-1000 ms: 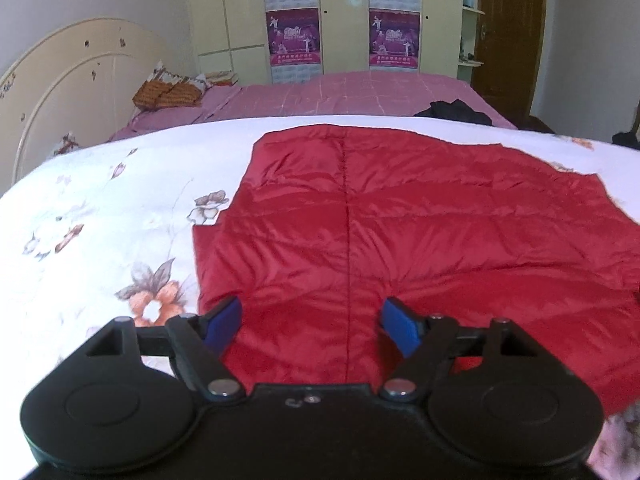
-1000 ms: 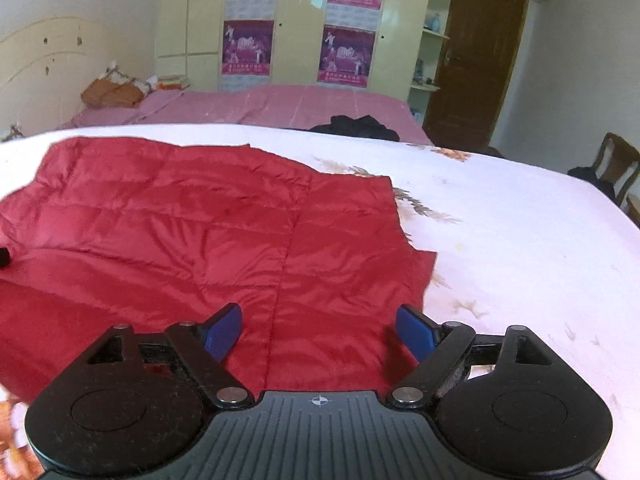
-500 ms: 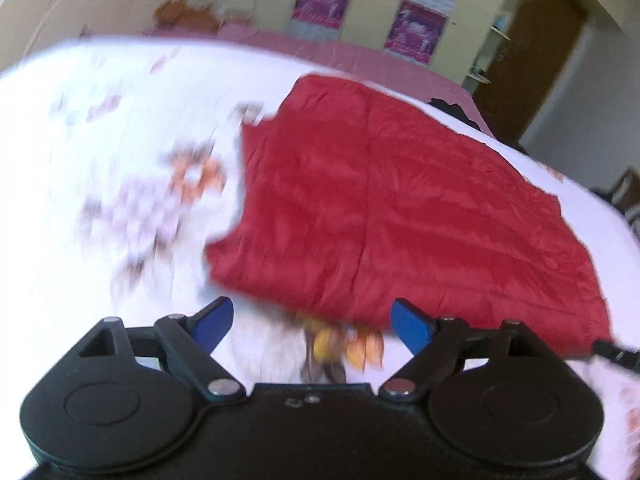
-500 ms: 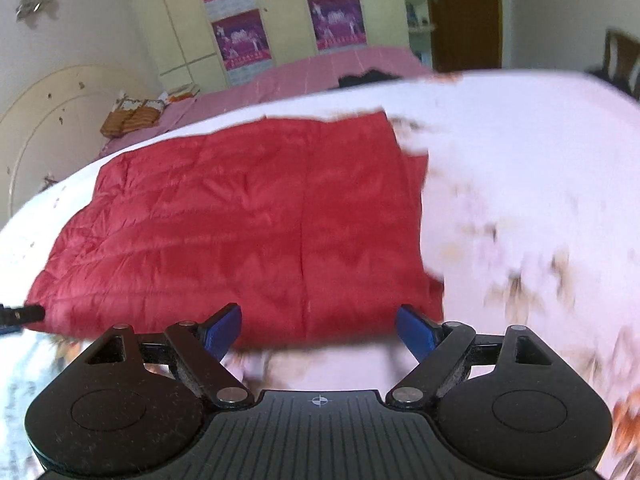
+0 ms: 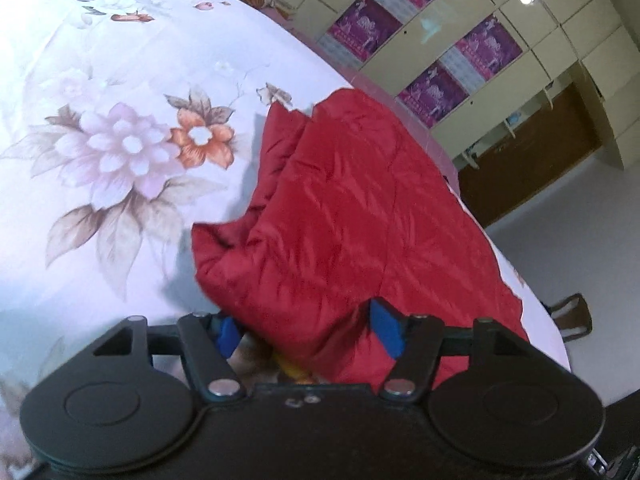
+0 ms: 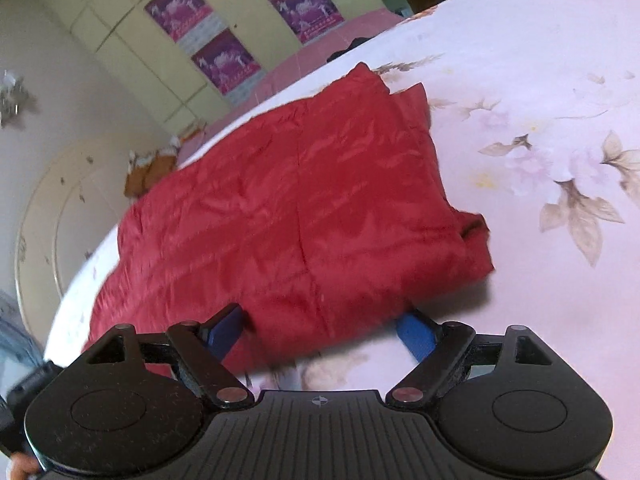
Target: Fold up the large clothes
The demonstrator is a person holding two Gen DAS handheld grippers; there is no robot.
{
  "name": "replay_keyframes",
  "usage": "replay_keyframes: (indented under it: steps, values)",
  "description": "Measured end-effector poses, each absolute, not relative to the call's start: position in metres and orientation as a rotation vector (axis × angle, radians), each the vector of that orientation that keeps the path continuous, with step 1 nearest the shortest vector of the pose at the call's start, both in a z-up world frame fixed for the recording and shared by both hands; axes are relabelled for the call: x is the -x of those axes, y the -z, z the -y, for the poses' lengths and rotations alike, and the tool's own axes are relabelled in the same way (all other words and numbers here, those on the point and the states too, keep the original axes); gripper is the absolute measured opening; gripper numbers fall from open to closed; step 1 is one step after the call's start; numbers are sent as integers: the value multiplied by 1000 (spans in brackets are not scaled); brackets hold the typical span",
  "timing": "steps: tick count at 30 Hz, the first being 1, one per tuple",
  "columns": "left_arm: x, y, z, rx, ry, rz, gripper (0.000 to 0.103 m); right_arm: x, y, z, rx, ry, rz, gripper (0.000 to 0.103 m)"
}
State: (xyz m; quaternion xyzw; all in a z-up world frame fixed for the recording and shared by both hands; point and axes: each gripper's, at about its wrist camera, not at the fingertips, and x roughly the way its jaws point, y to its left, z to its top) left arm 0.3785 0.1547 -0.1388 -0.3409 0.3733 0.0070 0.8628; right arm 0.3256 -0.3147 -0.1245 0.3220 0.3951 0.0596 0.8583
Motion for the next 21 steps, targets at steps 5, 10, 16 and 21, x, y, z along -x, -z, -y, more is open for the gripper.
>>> replay_keyframes:
  steps: [5, 10, 16, 21]
  values:
    - [-386, 145, -161, 769, -39, -758, 38, -341, 127, 316, -724, -108, -802, 59]
    - [-388, 139, -156, 732, -58, -780, 24, -348, 125, 314, -726, -108, -811, 31]
    - [-379, 117, -147, 653, -63, -786, 15, -332, 100, 314, -626, -139, -791, 18]
    - [-349, 105, -143, 598, -49, -796, 14, -299, 84, 313, -566, -164, -790, 18]
